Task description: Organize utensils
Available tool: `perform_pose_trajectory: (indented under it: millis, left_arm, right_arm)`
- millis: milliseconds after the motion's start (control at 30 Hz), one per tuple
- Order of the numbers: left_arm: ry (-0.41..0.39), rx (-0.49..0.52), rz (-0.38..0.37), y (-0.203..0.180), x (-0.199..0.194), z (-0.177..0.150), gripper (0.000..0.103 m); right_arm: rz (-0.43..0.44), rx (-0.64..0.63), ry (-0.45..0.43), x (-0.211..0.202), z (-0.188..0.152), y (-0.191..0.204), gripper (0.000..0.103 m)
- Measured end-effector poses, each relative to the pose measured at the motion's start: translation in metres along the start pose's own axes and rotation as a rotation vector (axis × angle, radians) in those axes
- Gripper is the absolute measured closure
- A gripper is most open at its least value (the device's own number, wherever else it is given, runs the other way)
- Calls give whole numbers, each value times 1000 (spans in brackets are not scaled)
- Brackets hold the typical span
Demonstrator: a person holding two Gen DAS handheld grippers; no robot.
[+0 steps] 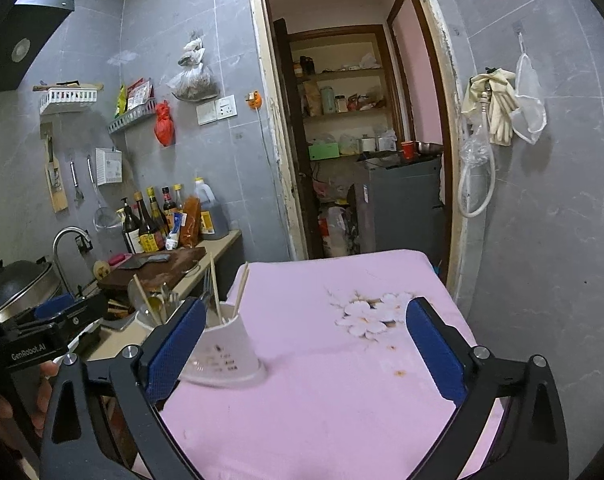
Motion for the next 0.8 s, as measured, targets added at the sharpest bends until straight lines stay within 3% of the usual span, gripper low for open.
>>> perform_pose_trajectory:
  millis: [300, 800]
  left_arm:
    - [6, -14, -7, -6, -37, -20, 1]
    - [-18, -16, -27, -15, -73, -37, 1]
  right_arm:
    - [10, -32, -4, -50, -16, -1, 2]
    - [-11, -14, -10, -91, -28, -10, 1]
Point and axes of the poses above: each gripper's, at about its wrist camera, not at the fingertips, and x roughly the way its jaws point, y to its left, z to its top, the point moved 7 cm from there along x, roughly the way its jaws point, and after that the axes turned 4 degrees about -x, right-handed, at the moved point
